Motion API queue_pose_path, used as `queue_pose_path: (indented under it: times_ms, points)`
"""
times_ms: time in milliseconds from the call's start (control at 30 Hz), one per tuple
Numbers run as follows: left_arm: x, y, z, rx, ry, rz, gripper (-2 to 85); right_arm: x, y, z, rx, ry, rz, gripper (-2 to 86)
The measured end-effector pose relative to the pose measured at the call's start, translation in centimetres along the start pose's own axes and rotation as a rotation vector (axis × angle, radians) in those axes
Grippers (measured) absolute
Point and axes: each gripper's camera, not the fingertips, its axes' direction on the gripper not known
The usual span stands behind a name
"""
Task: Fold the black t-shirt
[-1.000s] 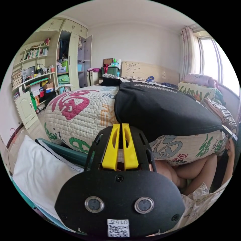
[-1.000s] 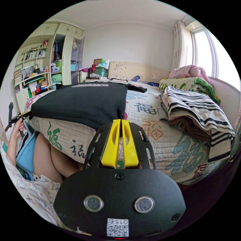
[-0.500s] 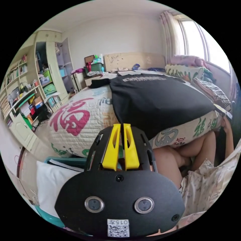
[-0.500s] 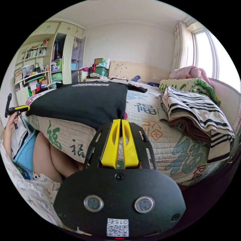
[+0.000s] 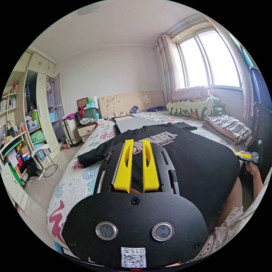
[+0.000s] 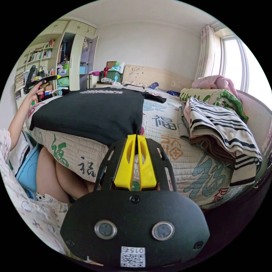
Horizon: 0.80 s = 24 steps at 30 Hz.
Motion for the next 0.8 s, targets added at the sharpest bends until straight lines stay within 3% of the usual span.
queue_pose_path:
  times_ms: [100,167,267,800]
  points:
    - [-1.6,-5.4,7.5,-0.150,0.091,-0.042,4.8,-2.2,0.0,-0.5,-0.017,0.010,-0.007,0.1]
    - [-3.5,-8.5,13.1,-0.341,0.180,-0.098,4.5,-3.9,-0.5,-1.0,-0.049,0.012,-0.033,0.1]
    - [-3.3,-10.7,16.0,-0.460,0.205,-0.102,4.8,-6.0,-1.3,-1.9,-0.085,0.006,-0.052,0.1]
    - [5.5,-18.9,10.8,-0.498,0.161,-0.176,2.6,-15.8,-10.4,-9.7,-0.314,-0.125,-0.182,-0.7]
